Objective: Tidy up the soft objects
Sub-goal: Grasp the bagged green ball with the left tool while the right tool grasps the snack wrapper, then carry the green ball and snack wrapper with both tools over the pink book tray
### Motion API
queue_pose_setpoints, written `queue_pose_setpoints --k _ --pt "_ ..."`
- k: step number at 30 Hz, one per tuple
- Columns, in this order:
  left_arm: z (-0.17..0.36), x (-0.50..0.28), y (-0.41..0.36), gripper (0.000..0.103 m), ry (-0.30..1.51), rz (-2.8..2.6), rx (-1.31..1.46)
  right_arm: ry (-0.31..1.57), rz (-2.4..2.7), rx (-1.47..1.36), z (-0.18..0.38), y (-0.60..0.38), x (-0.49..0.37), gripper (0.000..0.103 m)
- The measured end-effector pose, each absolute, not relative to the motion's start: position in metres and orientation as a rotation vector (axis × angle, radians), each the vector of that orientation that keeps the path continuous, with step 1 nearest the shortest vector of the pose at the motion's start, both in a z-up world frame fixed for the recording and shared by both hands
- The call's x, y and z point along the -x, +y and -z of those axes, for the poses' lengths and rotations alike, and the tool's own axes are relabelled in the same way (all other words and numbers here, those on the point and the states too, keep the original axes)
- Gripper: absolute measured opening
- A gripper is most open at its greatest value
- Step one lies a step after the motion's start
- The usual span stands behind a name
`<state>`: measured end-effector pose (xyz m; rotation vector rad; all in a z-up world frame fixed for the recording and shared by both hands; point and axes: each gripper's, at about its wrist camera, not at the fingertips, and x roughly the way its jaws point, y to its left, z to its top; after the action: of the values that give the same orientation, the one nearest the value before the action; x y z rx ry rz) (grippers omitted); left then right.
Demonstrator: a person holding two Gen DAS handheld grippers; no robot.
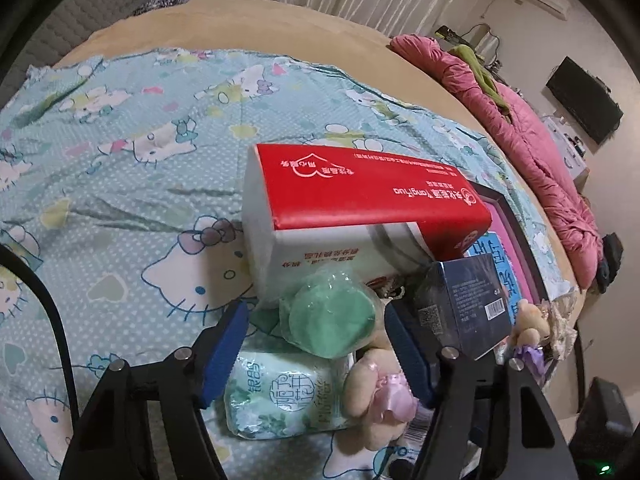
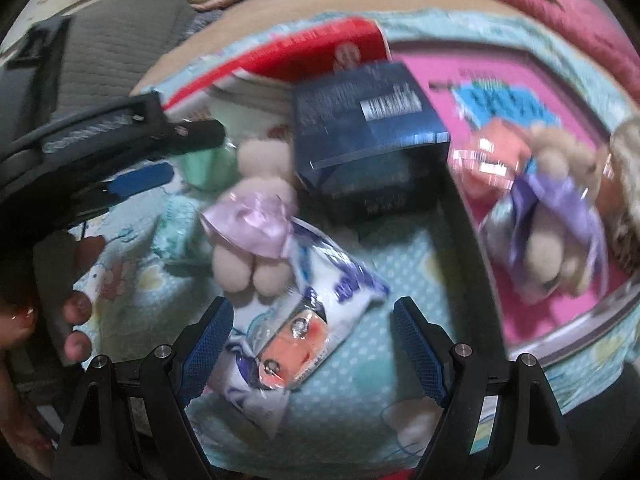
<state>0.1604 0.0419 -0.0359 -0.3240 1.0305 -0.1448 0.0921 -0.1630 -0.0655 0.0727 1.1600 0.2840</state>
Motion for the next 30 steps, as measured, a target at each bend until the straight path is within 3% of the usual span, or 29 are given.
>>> queue_pose_setpoints --k 3,4,7,10,16,30 --pt "0.039 -0.16 0.044 0.062 1.034 0.158 0.339 1.187 -0.294 -0.069 0.072 -0.156 -0.093 0.082" --pt "0.039 -0.16 0.045 0.06 1.034 0.16 0.342 1.183 -0.284 -0.043 0.073 -0.153 -0.093 0.078" --pt "0.04 -0.16 0.045 0.05 1.029 0.176 0.355 1.152 -0.307 0.014 0.072 -0.146 -0.093 0.05" --pt "0.041 -0.159 0.044 0.045 1.021 0.189 0.355 1.145 -0.329 0.011 0.072 -0.148 -0.094 0.044" --pt "0.039 -0.156 0.046 0.04 1.007 0.204 0.363 1.099 -0.353 0.007 0.059 -0.162 -0.094 0.039" --pt "-0.008 -0.124 0.037 0.04 0.911 0.182 0.298 0.922 -0.39 -0.005 0.002 -0.174 -0.078 0.038"
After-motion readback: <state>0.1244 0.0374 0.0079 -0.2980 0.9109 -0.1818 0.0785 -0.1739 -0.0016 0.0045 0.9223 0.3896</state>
